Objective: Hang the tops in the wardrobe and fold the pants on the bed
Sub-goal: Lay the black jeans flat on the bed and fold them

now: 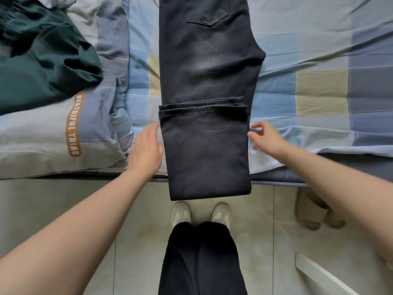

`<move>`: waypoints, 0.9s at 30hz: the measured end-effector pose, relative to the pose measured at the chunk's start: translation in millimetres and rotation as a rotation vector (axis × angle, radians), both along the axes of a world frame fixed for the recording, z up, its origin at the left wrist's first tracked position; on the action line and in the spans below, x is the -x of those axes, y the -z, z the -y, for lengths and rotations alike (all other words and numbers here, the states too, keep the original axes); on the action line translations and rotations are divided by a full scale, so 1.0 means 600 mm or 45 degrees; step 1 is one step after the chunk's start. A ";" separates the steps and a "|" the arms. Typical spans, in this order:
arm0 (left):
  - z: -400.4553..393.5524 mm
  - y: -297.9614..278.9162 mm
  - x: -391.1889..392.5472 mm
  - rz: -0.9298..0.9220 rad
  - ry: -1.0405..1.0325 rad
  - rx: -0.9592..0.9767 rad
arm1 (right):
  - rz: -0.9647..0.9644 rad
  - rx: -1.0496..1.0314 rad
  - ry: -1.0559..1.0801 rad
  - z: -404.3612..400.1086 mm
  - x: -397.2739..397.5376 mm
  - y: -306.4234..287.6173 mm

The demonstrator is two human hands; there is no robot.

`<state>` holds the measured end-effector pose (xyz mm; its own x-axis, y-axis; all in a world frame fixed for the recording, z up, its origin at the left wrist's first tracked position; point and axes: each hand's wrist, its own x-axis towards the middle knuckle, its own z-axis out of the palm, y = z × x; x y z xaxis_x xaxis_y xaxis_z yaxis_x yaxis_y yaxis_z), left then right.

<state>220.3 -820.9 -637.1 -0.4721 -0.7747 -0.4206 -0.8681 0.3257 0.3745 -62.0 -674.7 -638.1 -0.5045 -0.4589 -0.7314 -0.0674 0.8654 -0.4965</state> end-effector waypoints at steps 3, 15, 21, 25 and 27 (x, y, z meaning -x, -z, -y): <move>-0.050 0.014 -0.059 0.096 0.491 0.168 | 0.301 -0.129 0.167 -0.061 -0.054 0.016; -0.100 0.069 -0.052 0.353 1.162 0.382 | 0.140 -0.137 0.011 -0.096 -0.075 0.033; -0.105 0.067 -0.051 0.425 1.013 0.486 | 0.119 -0.127 -0.083 -0.106 -0.076 0.024; -0.103 0.056 -0.057 0.458 0.986 0.487 | 0.171 -0.187 -0.137 -0.097 -0.075 0.017; -0.105 0.043 -0.064 0.424 1.004 0.471 | 0.189 -0.116 -0.181 -0.103 -0.078 -0.006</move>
<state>259.0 -758.2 -662.8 -0.8181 -0.3933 -0.4196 -0.3893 0.9157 -0.0994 -15.5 -613.0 -634.7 -0.3236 -0.4461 -0.8344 -0.1240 0.8943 -0.4300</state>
